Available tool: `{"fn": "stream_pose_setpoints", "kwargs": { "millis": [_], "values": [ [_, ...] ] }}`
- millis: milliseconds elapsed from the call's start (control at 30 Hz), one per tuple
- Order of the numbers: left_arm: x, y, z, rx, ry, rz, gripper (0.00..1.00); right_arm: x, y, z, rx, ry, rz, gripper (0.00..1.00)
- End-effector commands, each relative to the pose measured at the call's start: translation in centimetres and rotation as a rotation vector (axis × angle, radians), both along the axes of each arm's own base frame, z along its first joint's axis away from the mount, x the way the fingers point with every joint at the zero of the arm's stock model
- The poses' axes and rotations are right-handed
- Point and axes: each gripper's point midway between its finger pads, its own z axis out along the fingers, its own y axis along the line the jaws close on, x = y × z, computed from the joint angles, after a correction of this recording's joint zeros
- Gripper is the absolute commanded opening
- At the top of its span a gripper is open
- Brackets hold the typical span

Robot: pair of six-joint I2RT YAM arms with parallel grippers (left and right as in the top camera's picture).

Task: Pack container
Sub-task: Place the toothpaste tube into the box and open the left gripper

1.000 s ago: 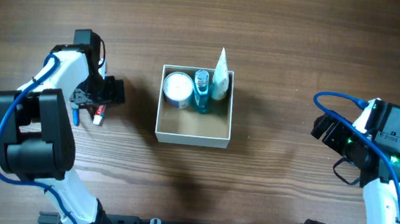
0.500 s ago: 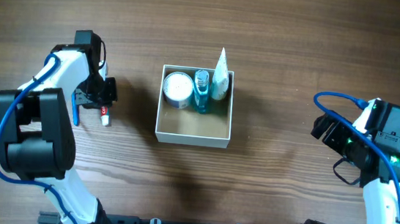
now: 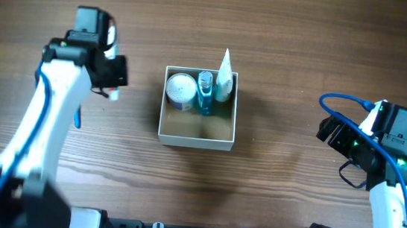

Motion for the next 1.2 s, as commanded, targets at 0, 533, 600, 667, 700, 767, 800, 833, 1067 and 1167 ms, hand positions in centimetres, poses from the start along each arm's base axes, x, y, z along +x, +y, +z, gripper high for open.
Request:
{"fn": "stream_pose_setpoints", "kwargs": {
  "millis": [0, 533, 600, 667, 700, 767, 800, 833, 1067, 1167],
  "values": [
    [-0.7, -8.2, 7.1, 0.067, -0.251, -0.441, 0.04, 0.1, 0.2, -0.1, 0.007, 0.0, 0.016, 1.0],
    [-7.9, -19.9, -0.7, 0.201, 0.012, -1.124, 0.04, 0.1, 0.2, -0.1, 0.005, -0.001, 0.019, 1.0],
    [-7.8, -19.9, -1.6, 0.216, 0.035, -1.161, 0.04, 0.1, 0.2, -0.1, 0.005, 0.0, 0.019, 1.0],
    [-7.8, -20.0, -2.3, 0.227, 0.057, -1.186, 0.04, 0.1, 0.2, -0.1, 0.005, 0.0, 0.019, 1.0],
    [-7.8, -20.0, -2.9, 0.238, 0.071, -1.217, 0.04, 0.1, 0.2, -0.1, 0.005, -0.001, 0.019, 1.0],
    [-7.8, -20.0, -3.7, 0.255, 0.093, -1.267, 0.04, 0.1, 0.2, -0.1, 0.005, -0.001, 0.019, 1.0],
    [-7.7, -20.0, -4.1, 0.256, 0.101, -1.268, 0.04, 0.1, 0.2, -0.1, 0.005, 0.0, 0.019, 1.0],
    [-7.6, -20.1, -4.4, 0.255, 0.107, -1.268, 0.04, 0.1, 0.2, -0.1, 0.005, 0.0, 0.019, 1.0],
    [-7.9, -20.6, -7.8, 0.223, 0.201, -1.28, 0.04, 0.1, 0.2, -0.1, 0.005, 0.0, 0.019, 1.0],
    [-8.0, -20.5, -8.6, 0.225, 0.225, -1.281, 0.13, 0.1, 0.2, -0.1, 0.005, 0.0, 0.019, 1.0]
  ]
}}
